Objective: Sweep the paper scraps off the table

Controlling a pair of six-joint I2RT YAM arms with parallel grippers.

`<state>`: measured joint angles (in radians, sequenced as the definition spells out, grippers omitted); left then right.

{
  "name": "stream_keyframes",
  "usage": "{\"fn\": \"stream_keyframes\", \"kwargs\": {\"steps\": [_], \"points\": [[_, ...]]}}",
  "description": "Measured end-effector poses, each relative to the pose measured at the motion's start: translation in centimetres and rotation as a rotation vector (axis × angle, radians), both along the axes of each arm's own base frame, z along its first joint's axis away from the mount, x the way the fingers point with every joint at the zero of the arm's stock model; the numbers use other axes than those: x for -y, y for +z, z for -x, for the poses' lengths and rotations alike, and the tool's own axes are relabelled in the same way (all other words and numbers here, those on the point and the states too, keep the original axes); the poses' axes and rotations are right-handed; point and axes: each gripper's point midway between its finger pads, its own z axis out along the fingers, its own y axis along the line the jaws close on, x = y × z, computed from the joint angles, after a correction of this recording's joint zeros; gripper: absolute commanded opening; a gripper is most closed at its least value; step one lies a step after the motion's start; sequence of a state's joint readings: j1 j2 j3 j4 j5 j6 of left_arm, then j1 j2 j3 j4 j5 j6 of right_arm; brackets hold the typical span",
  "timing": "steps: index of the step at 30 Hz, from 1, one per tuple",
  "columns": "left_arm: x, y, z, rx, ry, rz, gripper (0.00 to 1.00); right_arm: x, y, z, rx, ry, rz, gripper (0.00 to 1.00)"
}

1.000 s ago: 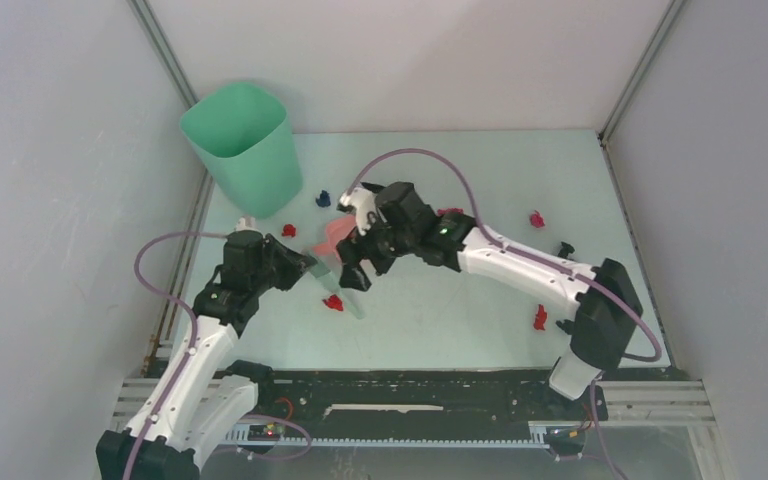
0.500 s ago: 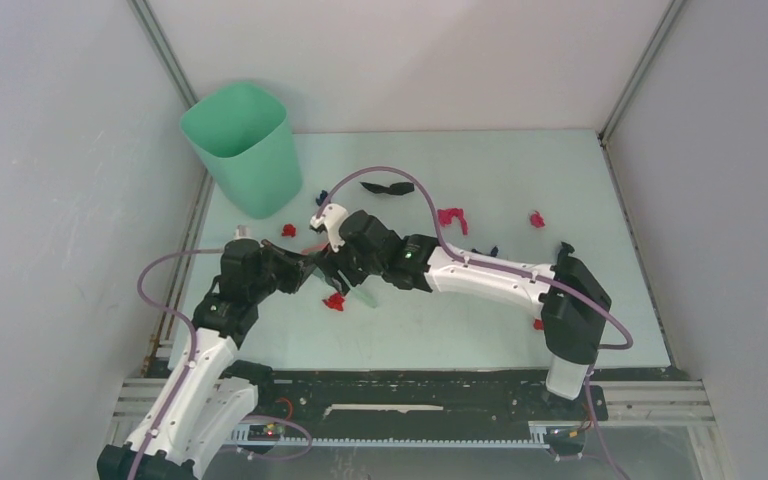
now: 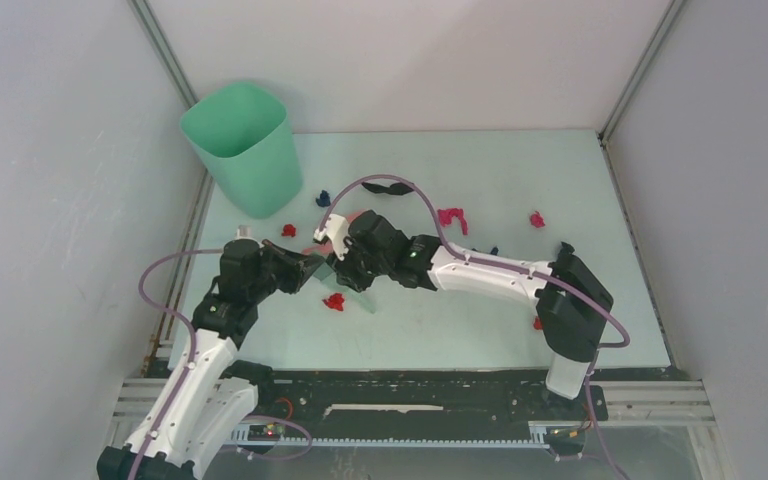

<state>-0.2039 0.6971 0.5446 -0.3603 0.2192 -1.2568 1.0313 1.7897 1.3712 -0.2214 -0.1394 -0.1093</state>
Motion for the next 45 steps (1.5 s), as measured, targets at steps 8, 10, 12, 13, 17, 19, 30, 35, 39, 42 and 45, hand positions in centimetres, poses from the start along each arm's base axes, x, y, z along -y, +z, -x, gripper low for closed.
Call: {"fn": "stream_keyframes", "kwargs": {"steps": [8, 10, 12, 13, 17, 19, 30, 35, 39, 42, 45], "points": [[0.1, 0.7, 0.4, 0.058, -0.055, -0.056, 0.46, 0.3, 0.7, 0.0, -0.001, 0.100, -0.025, 0.00], [0.4, 1.9, 0.6, 0.105, -0.116, -0.100, 0.68, 1.2, 1.6, 0.3, -0.027, 0.143, -0.041, 0.00], [0.8, 3.8, 0.6, 0.187, -0.184, -0.163, 0.77, 2.7, 2.7, 0.8, -0.063, 0.187, -0.052, 0.00], [1.0, 5.0, 0.8, 0.237, -0.218, -0.190, 0.81, 4.0, 3.6, 1.1, -0.091, 0.212, -0.054, 0.00], [2.5, 8.5, 2.5, 0.473, -0.373, -0.300, 0.85, 8.7, 6.6, 2.4, -0.165, 0.286, -0.064, 0.00], [3.5, 9.1, 3.9, 0.562, -0.468, -0.339, 0.85, 10.9, 7.7, 3.5, -0.208, 0.321, -0.070, 0.00], [10.4, 6.8, 10.4, 0.757, -1.010, -0.386, 0.79, 15.4, 9.3, 11.9, -0.604, 0.487, -0.141, 0.00], [12.4, 5.3, 12.2, 0.747, -1.142, -0.376, 0.61, 15.1, 9.6, 12.6, -0.687, 0.510, -0.174, 0.00], [13.4, 5.9, 12.6, 0.796, -1.165, -0.349, 0.30, 14.6, 8.7, 12.1, -0.786, 0.498, -0.164, 0.00], [14.0, 6.3, 12.9, 0.822, -1.186, -0.330, 0.11, 14.4, 8.2, 12.0, -0.826, 0.489, -0.156, 0.00], [14.3, 6.3, 13.1, 0.831, -1.196, -0.316, 0.00, 14.6, 8.3, 12.2, -0.844, 0.485, -0.152, 0.00]]}}
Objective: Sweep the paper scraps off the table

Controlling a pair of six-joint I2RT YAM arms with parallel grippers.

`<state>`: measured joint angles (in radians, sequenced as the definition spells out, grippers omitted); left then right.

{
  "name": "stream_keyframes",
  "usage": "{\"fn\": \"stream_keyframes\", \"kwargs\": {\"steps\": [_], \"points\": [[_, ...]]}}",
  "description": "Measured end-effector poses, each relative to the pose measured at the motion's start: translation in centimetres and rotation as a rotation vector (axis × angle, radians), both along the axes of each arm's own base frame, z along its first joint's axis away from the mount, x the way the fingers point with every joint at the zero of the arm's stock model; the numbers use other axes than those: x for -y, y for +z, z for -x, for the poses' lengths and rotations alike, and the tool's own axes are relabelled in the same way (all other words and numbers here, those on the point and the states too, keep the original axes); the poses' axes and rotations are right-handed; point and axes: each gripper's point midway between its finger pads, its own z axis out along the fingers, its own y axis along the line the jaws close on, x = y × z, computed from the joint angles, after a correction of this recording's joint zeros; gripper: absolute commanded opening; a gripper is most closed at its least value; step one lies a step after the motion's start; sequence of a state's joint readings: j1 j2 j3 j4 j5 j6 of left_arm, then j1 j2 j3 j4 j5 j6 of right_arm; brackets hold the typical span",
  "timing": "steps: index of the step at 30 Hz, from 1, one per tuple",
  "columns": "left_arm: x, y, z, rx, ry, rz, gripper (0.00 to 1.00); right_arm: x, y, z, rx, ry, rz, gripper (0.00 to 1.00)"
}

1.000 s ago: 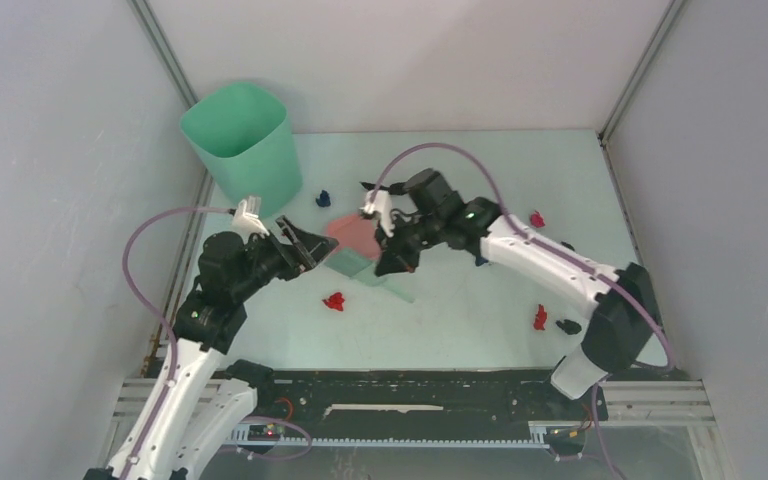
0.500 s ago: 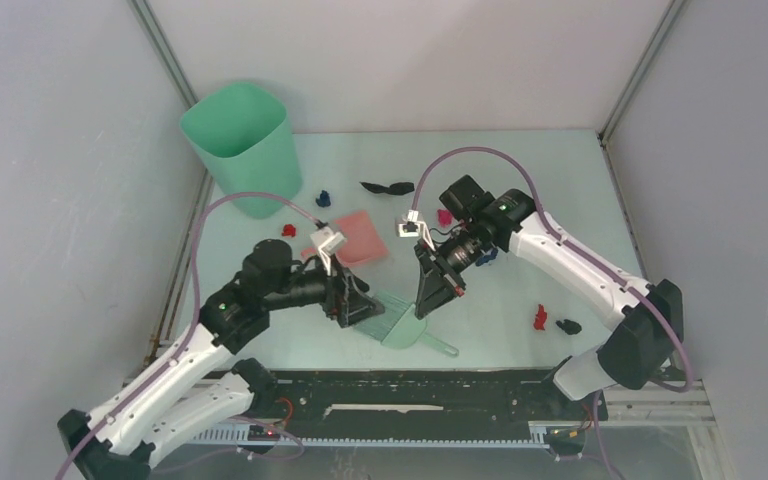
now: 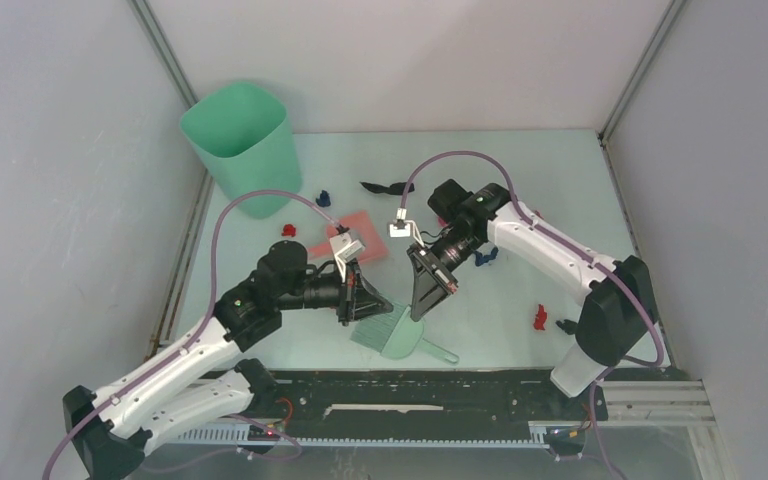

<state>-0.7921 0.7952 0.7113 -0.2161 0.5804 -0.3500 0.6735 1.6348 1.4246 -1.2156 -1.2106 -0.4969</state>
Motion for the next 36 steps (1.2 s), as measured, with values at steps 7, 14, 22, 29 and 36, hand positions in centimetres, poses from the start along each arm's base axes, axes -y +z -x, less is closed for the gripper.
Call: {"fn": "stream_keyframes", "kwargs": {"steps": [7, 14, 22, 29, 36], "points": [[0.2, 0.0, 0.0, 0.012, 0.002, 0.033, 0.00, 0.3, 0.0, -0.4, -0.001, -0.020, 0.012, 0.43], [0.2, 2.1, 0.7, -0.002, 0.009, 0.132, 0.00, 2.4, -0.2, -1.1, 0.103, -0.130, 0.005, 0.68], [0.4, 5.8, 0.7, -0.026, 0.040, 0.300, 0.00, 4.4, -0.7, -0.5, 0.236, -0.214, -0.039, 0.70], [0.4, 5.8, -0.6, -0.050, 0.118, 0.308, 0.00, 5.3, -1.8, -1.2, 0.240, -0.259, -0.046, 0.57], [0.1, 5.6, -1.7, -0.064, 0.166, 0.308, 0.00, 6.0, -1.4, -1.6, 0.253, -0.298, -0.072, 0.13]]}}
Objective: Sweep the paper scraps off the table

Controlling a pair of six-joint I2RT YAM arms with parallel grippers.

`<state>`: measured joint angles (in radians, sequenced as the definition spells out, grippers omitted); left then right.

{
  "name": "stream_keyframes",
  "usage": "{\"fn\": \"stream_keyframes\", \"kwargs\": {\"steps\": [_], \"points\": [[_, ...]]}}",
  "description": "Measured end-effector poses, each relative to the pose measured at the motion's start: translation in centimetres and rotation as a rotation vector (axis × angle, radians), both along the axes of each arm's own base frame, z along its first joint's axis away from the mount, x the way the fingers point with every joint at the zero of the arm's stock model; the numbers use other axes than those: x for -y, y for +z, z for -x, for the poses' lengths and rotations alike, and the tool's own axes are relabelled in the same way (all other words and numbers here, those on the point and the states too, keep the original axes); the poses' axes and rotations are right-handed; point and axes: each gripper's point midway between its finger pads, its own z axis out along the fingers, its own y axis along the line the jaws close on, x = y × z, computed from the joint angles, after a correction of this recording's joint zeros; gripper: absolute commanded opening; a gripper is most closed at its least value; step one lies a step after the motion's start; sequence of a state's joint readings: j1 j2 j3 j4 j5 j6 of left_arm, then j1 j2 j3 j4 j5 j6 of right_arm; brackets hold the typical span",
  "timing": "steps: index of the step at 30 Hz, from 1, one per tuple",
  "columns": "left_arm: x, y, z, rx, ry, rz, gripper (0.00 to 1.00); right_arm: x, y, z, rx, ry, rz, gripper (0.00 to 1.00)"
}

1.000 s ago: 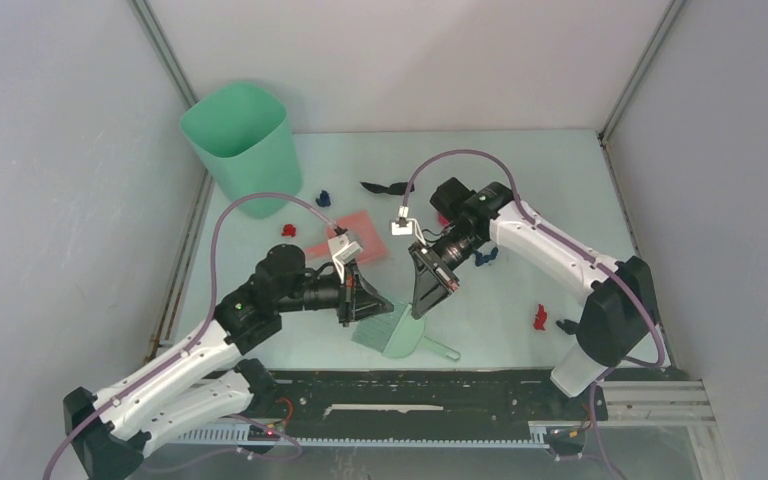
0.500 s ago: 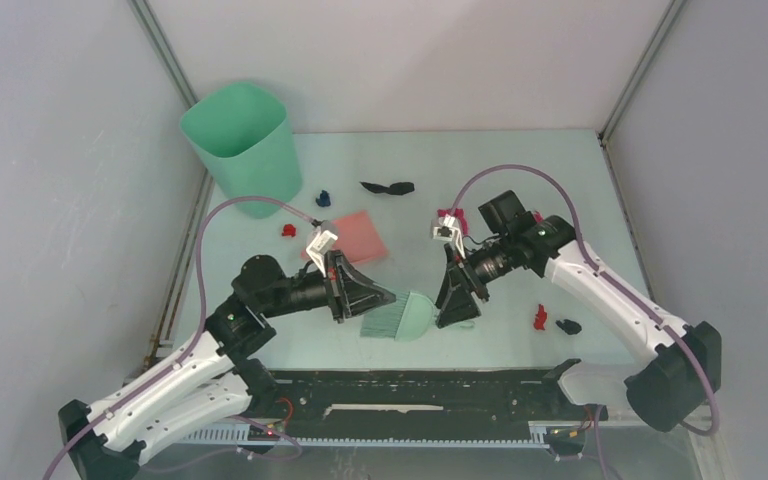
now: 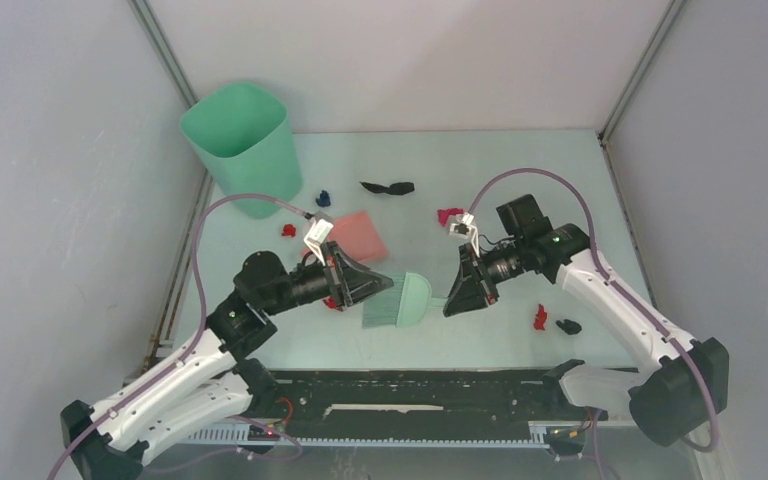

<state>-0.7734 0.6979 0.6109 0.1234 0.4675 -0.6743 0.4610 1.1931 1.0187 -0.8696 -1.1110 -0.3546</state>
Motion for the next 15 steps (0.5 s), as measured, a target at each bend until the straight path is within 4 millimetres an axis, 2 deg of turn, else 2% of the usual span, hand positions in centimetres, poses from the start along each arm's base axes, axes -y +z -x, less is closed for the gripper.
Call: {"fn": "stream_keyframes", "kwargs": {"steps": [2, 3, 5, 6, 8, 10, 15], "points": [[-0.2, -0.5, -0.8, -0.013, 0.034, -0.014, 0.00, 0.0, 0.5, 0.1, 0.000, 0.010, -0.030, 0.00], [-0.3, -0.8, -1.3, -0.024, 0.054, -0.024, 0.11, -0.1, 0.8, 0.2, 0.001, 0.019, -0.046, 0.00], [-0.3, -1.5, -1.7, -0.033, 0.064, -0.045, 0.46, 0.1, 0.9, 0.3, 0.004, 0.018, -0.050, 0.00], [-0.3, -1.7, -1.7, -0.022, 0.063, -0.058, 0.58, 0.2, 0.8, 0.3, 0.003, 0.017, -0.049, 0.00], [-0.2, -2.4, -1.6, -0.020, 0.053, -0.092, 0.69, 0.4, 0.5, 0.3, 0.001, 0.019, -0.042, 0.00], [-0.1, -2.8, -1.5, -0.003, 0.035, -0.128, 0.73, 0.5, -0.1, 0.6, -0.016, 0.033, -0.024, 0.00], [0.7, -3.1, -1.2, 0.041, -0.046, -0.209, 0.73, 0.3, -2.2, 1.4, -0.095, 0.086, 0.031, 0.00]]}}
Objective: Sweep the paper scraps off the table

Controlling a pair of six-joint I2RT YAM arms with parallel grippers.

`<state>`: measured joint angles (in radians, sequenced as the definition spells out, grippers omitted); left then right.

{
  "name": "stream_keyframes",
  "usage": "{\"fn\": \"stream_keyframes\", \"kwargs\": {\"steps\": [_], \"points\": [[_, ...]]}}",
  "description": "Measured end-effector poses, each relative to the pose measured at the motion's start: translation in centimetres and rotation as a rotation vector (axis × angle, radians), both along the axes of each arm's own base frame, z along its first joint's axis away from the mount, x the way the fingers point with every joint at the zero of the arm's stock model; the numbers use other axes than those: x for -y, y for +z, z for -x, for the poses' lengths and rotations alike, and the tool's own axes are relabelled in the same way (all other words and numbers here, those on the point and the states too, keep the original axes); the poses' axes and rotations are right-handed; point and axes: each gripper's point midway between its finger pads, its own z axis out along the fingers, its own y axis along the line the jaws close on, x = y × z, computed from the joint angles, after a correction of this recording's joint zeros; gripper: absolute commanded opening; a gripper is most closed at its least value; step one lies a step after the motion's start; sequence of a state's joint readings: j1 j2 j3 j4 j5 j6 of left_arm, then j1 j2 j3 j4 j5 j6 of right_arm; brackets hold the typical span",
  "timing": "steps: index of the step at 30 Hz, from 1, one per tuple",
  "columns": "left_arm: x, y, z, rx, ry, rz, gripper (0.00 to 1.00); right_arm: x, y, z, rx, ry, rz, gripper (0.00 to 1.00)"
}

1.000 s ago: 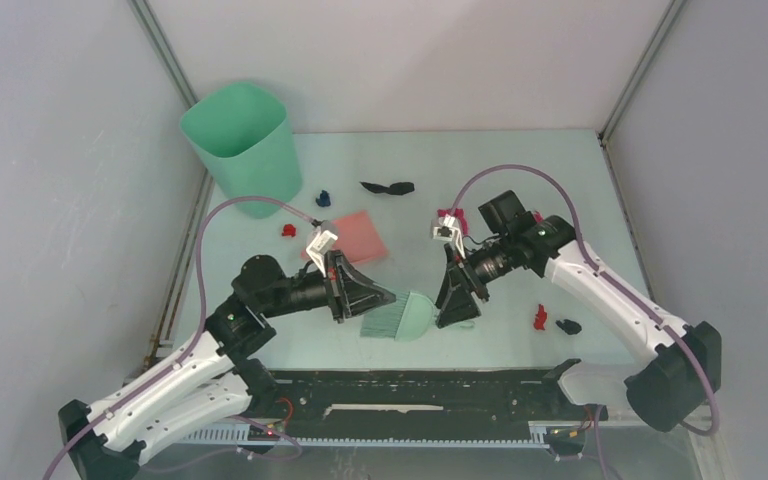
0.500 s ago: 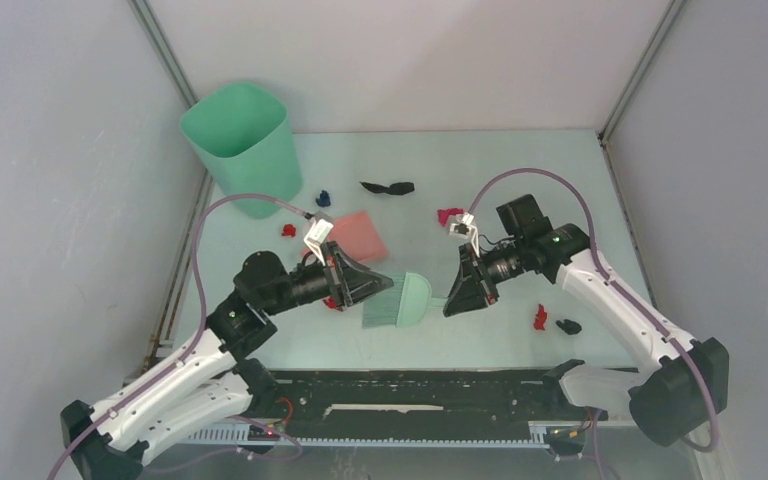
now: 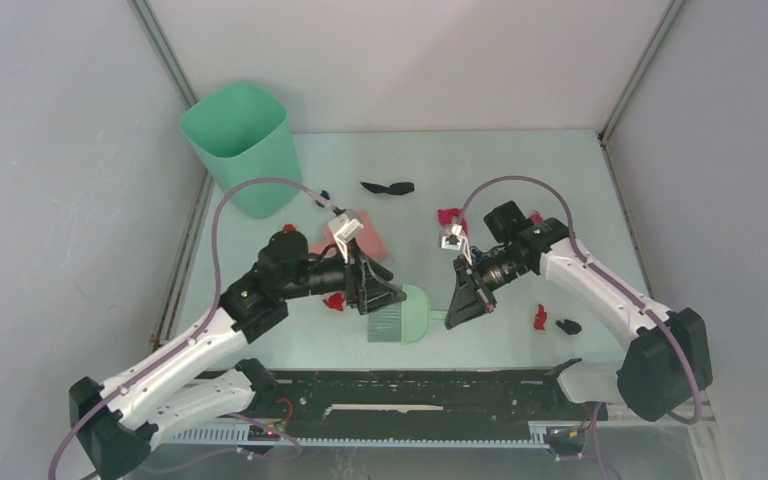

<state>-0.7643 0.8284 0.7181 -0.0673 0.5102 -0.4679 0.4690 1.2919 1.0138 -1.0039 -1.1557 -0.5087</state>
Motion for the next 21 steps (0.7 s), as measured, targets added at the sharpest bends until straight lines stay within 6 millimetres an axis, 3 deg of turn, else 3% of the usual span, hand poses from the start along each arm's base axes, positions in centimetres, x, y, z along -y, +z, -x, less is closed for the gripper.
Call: {"fn": "stream_keyframes", "kwargs": {"steps": [5, 12, 16, 17, 21], "points": [[1.7, -1.5, 0.2, 0.001, -0.105, -0.082, 0.59, -0.2, -0.9, 0.9, -0.021, 0.048, 0.025, 0.00], [2.7, -5.4, 0.8, -0.065, -0.205, -0.206, 0.25, -0.3, -1.3, 1.7, -0.034, 0.082, 0.041, 0.00], [2.7, -5.5, 1.4, -0.068, -0.242, -0.209, 0.10, -0.3, -1.8, 1.5, -0.041, 0.084, 0.050, 0.00], [2.7, -5.5, 1.6, -0.071, -0.250, -0.208, 0.07, -0.3, -1.9, 1.4, -0.036, 0.086, 0.048, 0.04], [2.7, -5.4, 1.7, -0.074, -0.253, -0.203, 0.00, -0.2, -1.9, 1.0, -0.031, 0.078, 0.039, 0.45]]}}
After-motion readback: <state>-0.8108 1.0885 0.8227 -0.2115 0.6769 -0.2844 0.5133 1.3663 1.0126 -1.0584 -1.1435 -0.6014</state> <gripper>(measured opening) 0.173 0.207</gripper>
